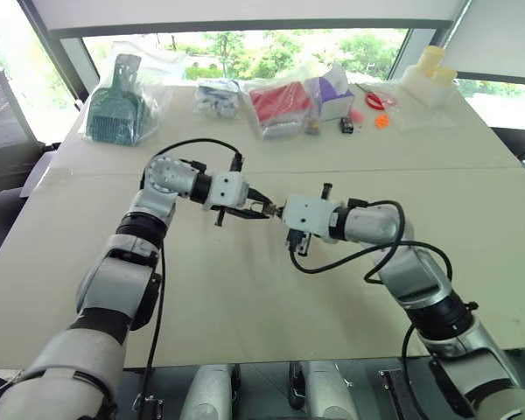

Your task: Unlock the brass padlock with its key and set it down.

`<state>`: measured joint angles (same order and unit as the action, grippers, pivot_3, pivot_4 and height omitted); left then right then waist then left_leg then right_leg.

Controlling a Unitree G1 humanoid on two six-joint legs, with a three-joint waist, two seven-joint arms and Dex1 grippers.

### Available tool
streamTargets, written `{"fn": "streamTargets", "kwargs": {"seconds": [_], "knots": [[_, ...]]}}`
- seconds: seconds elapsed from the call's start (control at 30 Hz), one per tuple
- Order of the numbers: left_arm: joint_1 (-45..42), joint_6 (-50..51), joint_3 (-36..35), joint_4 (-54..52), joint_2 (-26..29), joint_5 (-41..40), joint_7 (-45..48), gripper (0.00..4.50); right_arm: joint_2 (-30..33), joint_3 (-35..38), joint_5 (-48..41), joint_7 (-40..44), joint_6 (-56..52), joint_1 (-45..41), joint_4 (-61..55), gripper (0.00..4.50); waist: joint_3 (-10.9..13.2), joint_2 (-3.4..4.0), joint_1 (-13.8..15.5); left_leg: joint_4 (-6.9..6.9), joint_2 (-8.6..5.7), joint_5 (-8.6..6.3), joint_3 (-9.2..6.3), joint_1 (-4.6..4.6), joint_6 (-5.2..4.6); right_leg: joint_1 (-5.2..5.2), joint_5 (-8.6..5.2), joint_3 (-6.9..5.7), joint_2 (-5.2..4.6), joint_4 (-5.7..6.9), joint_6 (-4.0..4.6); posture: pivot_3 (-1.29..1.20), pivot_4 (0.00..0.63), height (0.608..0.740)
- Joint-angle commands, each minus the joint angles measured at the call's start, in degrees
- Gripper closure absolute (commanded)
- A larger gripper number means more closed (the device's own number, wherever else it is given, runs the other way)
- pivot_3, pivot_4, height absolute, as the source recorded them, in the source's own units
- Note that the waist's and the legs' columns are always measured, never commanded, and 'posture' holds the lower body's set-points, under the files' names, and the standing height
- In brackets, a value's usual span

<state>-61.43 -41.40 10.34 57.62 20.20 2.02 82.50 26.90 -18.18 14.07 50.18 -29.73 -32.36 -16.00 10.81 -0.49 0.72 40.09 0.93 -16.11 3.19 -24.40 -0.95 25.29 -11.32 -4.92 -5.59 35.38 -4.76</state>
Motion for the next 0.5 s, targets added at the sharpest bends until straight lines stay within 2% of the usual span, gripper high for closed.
{"fn": "streamTargets", "kwargs": {"seconds": [0.03, 0.4, 0.5], "knots": [[-1.8, -3.5, 0.2, -2.0, -2.1, -1.1, -2.0, 3.76, -2.7, -0.8, -3.9, 1.0, -2.3, -1.9, -5.4, 4.43, 0.0, 0.0, 0.0, 0.0, 0.0, 0.0, 0.0, 0.0, 0.0, 0.0, 0.0, 0.0, 0.0, 0.0, 0.0, 0.0, 0.15, 0.74], [-1.8, -7.5, 0.7, -3.1, -2.3, -1.0, -3.0, 3.76, -2.7, -2.0, -4.2, 1.9, -5.3, -2.4, -6.5, 4.43, 0.0, 0.0, 0.0, 0.0, 0.0, 0.0, 0.02, 0.0, 0.0, 0.0, 0.0, 0.0, 0.0, 0.01, 0.0, 0.0, 0.15, 0.74], [-1.6, -1.1, -0.3, -3.4, -2.7, -2.8, -1.7, 3.76, -0.5, -4.0, 1.1, -1.2, 4.3, -3.3, -4.2, 4.43, 0.0, 0.0, 0.0, 0.0, 0.0, 0.0, 0.03, 0.0, 0.0, 0.0, 0.0, 0.0, 0.0, 0.01, 0.0, 0.0, 0.15, 0.74]]}}
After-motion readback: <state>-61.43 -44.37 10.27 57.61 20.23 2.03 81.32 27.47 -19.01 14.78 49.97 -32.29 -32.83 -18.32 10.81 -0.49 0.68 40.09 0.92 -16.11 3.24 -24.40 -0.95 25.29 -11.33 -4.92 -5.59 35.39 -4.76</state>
